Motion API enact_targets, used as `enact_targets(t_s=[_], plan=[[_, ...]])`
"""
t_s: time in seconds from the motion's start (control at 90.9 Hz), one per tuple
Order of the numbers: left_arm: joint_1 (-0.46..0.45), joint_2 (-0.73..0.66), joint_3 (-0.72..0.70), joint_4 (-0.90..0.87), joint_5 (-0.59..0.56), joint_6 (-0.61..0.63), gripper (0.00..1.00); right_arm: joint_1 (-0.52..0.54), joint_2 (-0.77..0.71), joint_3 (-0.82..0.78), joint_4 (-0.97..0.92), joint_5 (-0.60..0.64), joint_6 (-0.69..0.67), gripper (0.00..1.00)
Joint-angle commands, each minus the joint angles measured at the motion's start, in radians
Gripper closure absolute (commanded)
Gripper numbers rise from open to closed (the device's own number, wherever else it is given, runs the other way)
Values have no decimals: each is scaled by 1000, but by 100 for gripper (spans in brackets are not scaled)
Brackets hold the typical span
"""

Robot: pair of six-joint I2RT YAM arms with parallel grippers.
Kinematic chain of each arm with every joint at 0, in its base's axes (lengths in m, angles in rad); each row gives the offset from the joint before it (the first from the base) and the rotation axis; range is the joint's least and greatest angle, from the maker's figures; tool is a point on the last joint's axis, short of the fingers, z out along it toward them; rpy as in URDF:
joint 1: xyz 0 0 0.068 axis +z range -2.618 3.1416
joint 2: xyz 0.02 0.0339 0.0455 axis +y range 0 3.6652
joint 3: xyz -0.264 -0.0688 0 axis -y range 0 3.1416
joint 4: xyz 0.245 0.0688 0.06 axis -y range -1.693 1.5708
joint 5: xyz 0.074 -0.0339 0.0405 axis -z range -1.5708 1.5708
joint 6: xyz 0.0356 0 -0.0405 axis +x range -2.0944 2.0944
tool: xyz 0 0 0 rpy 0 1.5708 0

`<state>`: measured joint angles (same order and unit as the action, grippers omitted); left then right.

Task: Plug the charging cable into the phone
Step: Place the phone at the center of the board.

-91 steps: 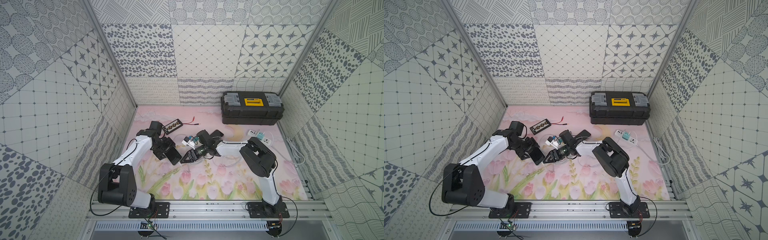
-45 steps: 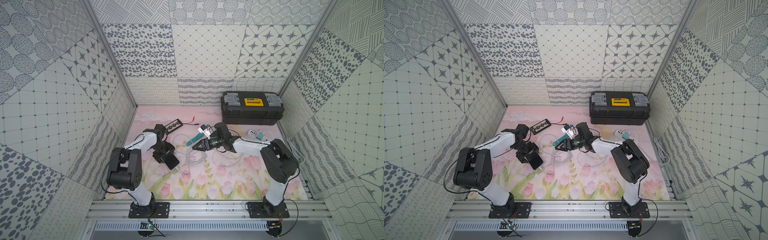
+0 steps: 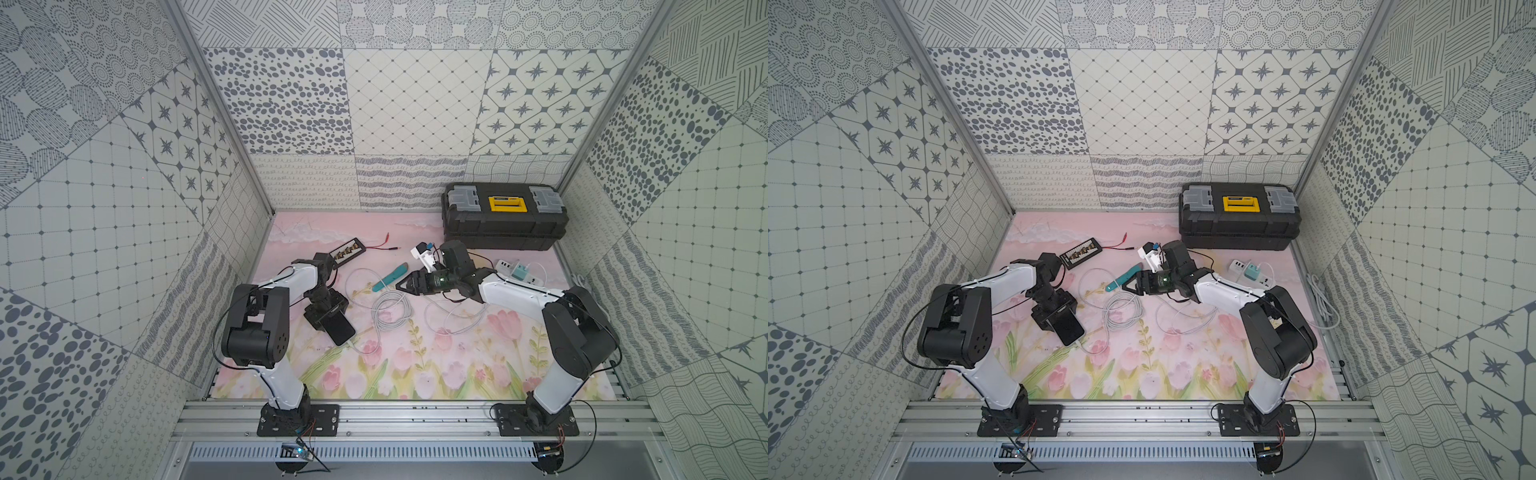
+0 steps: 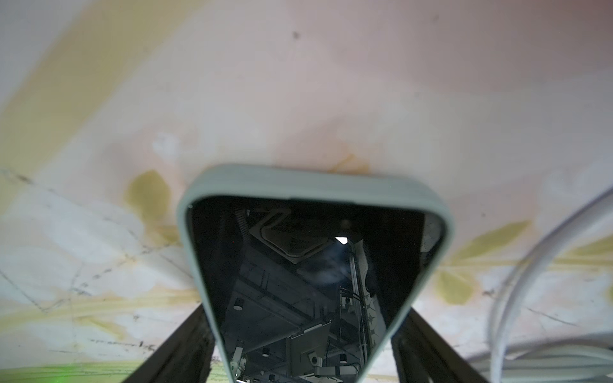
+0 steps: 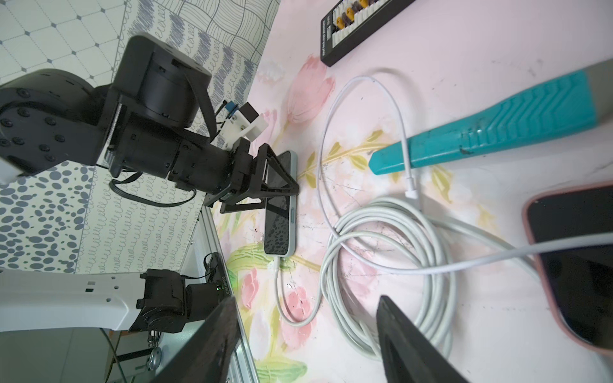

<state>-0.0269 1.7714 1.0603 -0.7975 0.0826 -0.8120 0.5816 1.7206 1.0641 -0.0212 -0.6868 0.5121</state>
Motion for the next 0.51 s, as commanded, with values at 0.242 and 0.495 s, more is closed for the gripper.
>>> enact_targets(t_s=[0.242,0.495], plan=[[9,-81,-18,-66,-73,6,1,-14,-37,0,-120,127,-88,31],[8,-226,-2,-108,-85,3,1,-3,-11,61,-213,176,-145,42]])
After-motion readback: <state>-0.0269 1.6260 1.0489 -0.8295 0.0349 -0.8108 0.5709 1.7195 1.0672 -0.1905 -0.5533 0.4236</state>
